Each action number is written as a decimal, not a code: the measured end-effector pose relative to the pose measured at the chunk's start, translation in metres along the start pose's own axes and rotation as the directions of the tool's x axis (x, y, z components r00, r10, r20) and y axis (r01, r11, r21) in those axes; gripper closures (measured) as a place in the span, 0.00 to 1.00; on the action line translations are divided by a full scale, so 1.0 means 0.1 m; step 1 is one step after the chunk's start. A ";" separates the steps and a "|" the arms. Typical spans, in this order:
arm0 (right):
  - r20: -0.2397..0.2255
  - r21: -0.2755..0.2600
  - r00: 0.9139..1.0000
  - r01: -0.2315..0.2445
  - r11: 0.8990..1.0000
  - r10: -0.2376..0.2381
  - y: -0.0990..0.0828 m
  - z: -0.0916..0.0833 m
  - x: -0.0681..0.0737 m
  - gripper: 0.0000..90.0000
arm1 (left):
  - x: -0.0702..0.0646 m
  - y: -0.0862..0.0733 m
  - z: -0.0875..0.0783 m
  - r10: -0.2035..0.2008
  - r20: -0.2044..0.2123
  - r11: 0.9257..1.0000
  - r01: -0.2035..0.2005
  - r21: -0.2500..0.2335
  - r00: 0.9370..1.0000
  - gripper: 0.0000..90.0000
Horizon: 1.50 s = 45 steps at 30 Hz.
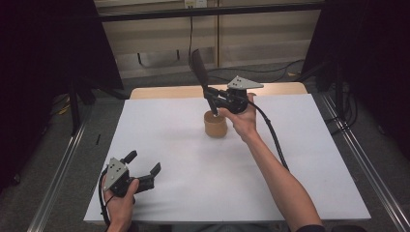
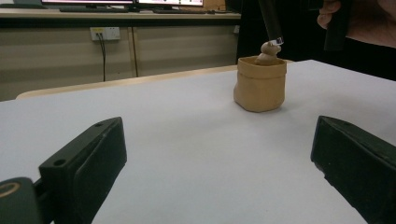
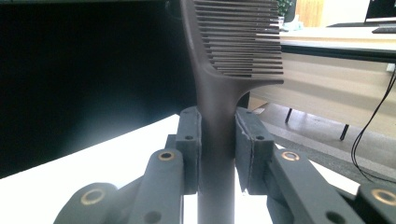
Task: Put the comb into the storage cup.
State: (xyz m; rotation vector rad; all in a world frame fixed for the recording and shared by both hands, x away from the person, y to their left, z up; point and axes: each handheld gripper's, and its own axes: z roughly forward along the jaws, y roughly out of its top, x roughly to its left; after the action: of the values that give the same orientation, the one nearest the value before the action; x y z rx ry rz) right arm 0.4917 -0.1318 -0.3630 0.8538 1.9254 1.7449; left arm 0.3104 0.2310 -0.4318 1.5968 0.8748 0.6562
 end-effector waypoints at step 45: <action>0.019 0.065 1.000 0.007 0.998 -0.008 -0.35 0.01 -0.04 0.81 | -0.01 0.00 0.00 0.003 0.003 1.000 -0.003 0.003 1.000 0.04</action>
State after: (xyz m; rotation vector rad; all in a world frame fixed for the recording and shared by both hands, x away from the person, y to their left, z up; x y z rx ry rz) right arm 0.4897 -0.1352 -0.3976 0.8817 1.9800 1.6720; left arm 0.3098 0.2304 -0.4313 1.6017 0.8716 0.6546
